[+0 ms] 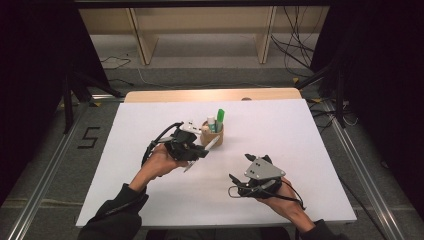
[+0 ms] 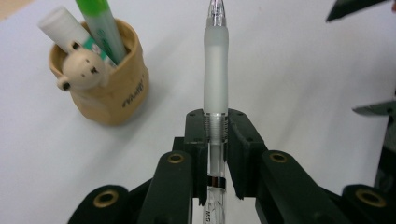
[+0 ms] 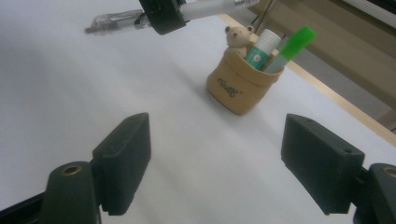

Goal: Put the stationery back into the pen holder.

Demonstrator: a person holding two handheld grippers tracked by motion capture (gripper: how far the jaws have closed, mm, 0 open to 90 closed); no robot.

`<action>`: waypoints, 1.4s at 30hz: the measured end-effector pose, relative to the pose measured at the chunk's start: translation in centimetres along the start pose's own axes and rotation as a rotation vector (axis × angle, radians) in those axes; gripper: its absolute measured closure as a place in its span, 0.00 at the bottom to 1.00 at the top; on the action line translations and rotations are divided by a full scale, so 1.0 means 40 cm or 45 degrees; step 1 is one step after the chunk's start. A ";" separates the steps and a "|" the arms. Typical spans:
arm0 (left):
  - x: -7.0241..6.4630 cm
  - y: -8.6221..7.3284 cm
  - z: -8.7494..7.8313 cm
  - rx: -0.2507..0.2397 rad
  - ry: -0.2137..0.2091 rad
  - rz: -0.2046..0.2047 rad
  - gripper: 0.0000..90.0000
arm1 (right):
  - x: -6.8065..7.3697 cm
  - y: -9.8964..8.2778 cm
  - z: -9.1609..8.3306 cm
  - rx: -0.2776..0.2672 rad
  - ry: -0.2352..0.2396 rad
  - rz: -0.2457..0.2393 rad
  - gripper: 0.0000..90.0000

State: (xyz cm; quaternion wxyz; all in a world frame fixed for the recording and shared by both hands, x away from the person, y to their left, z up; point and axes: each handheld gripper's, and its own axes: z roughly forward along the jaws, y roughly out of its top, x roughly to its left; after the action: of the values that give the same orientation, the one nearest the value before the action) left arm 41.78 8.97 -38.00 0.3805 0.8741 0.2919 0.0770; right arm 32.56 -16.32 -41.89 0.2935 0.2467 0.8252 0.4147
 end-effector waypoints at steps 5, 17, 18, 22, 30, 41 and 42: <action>0.006 0.000 0.011 -0.114 0.056 -0.044 0.88 | -0.022 -0.012 -0.007 -0.029 0.050 0.151 0.26; 0.024 0.007 0.032 -0.391 0.135 -0.159 0.87 | -0.032 -0.035 -0.019 -0.042 0.069 0.252 0.24; 0.023 0.009 0.035 -0.408 0.146 -0.167 0.87 | -0.031 -0.035 -0.021 -0.043 0.065 0.247 0.23; 0.024 0.023 0.049 -0.449 0.164 -0.181 0.87 | -0.031 -0.041 -0.026 -0.046 0.069 0.265 0.23; 0.031 0.048 0.082 -0.524 0.184 -0.201 0.87 | -0.036 -0.053 -0.038 -0.044 0.093 0.301 0.22; 0.053 0.074 0.108 -0.577 0.236 -0.225 0.87 | -0.033 -0.058 -0.040 -0.030 0.102 0.286 0.23; 0.055 0.076 0.110 -0.579 0.243 -0.225 0.87 | -0.032 -0.058 -0.039 -0.030 0.102 0.279 0.23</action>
State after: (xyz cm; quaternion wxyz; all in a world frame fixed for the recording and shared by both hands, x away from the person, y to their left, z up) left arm 46.53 5.87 -39.10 0.5433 0.7260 0.3767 0.1894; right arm 32.01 -19.23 -42.69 0.2158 0.3152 0.7996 0.4634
